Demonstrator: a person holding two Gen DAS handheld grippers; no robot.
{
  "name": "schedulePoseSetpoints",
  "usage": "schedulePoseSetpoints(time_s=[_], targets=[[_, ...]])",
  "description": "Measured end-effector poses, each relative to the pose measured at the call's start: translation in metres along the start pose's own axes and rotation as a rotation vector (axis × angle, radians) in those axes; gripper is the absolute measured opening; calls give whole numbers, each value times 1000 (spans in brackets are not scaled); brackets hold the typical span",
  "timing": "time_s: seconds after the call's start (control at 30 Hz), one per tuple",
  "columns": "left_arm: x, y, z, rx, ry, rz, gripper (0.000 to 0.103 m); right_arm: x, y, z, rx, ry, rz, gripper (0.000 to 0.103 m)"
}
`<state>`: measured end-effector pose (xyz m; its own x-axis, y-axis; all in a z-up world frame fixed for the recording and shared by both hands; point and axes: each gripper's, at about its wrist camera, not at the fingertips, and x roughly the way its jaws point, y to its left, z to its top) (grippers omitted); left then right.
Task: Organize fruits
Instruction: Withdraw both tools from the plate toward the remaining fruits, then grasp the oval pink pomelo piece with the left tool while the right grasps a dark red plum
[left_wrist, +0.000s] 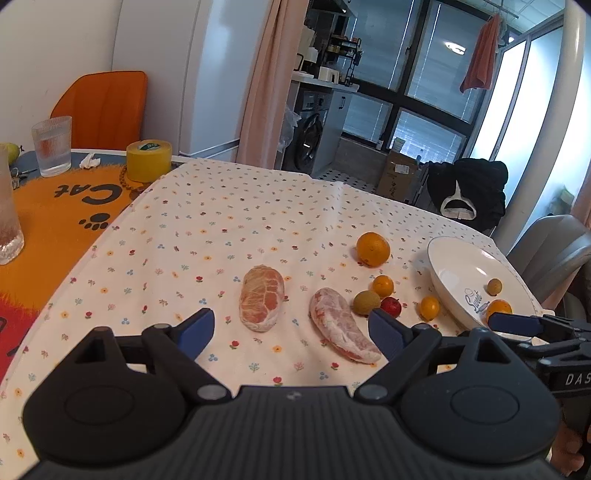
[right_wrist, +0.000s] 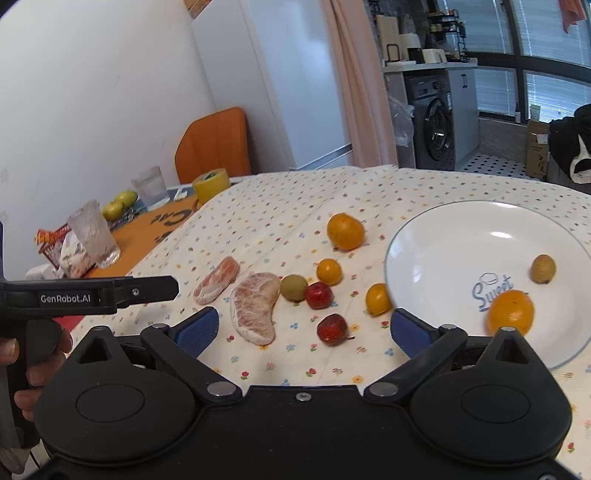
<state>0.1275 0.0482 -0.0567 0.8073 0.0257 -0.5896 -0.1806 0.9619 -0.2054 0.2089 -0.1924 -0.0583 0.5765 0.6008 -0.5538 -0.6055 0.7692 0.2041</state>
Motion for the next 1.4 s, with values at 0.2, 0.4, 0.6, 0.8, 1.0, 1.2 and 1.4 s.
schedulePoseSetpoints(time_s=[0.2, 0.4, 0.6, 0.8, 1.0, 1.2, 1.4], targets=[[9, 10, -1, -16, 5, 1, 82, 15, 3, -2, -11, 41, 1, 74], [22, 17, -1, -33, 24, 8, 68, 29, 3, -2, -26, 67, -25, 60], [35, 18, 0, -33, 40, 14, 63, 40, 0, -3, -39, 85, -46, 52], [50, 18, 2, -33, 57, 24, 54, 47, -1, -3, -52, 99, -50, 47], [63, 19, 2, -31, 72, 39, 52, 50, -1, -5, -70, 110, -62, 42], [72, 17, 3, -15, 68, 53, 46, 52, -3, -5, -80, 106, -72, 33], [73, 14, 4, -6, 73, 53, 34, 49, -7, -6, -75, 104, -77, 24]])
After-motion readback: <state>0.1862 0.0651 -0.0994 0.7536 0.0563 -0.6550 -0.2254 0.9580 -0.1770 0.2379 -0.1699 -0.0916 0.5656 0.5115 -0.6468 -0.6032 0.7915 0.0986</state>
